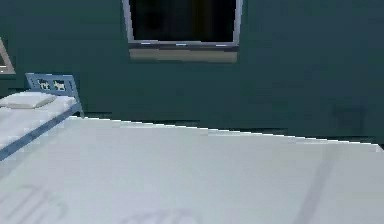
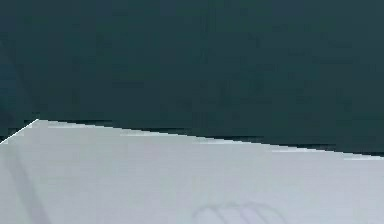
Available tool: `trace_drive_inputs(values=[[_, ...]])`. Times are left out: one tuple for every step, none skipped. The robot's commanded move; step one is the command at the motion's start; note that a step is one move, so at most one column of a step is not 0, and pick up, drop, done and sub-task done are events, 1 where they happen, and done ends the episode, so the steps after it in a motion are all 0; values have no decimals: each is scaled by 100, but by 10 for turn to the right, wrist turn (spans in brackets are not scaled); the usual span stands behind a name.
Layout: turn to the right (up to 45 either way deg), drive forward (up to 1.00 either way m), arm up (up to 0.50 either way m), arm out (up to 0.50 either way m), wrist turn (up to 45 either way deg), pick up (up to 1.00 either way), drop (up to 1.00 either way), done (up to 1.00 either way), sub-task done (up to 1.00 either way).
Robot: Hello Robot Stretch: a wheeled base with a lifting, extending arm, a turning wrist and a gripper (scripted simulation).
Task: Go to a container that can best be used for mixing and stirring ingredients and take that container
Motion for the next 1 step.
trace_drive_inputs(values=[[450, 0, 0, 0, 0, 0, 0, 0, 0]])
